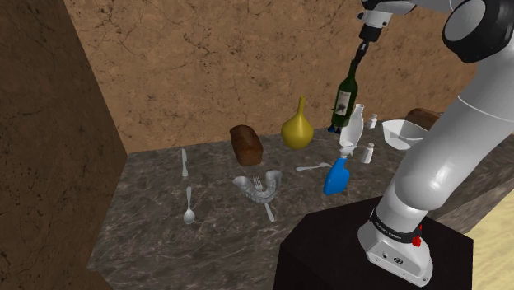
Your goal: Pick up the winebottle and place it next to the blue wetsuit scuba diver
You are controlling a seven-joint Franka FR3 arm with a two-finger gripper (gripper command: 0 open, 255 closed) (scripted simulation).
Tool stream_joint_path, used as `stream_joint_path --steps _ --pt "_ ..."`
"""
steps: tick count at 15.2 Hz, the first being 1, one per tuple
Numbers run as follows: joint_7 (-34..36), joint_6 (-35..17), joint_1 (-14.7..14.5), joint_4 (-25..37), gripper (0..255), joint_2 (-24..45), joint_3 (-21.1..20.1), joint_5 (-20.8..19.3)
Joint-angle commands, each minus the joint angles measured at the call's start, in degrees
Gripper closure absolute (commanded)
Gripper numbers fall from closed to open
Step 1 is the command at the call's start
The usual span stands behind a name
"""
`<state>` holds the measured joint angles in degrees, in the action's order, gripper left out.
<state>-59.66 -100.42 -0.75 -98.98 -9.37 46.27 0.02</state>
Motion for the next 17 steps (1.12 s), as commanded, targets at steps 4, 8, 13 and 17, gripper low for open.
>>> stream_joint_path --steps 4,8,13,17 --pt "0.1 -4.0 0.2 -4.6 255 -0.9 -0.1 -0.6" --pt "0.0 -7.1 0.3 -8.0 255 -1.3 -0.1 -0.9" --pt "-0.3 -10.9 0.5 -11.8 255 -1.3 0.1 -0.9" --pt "-0.7 -14.0 0.5 -14.7 255 -1.0 0.4 -0.7"
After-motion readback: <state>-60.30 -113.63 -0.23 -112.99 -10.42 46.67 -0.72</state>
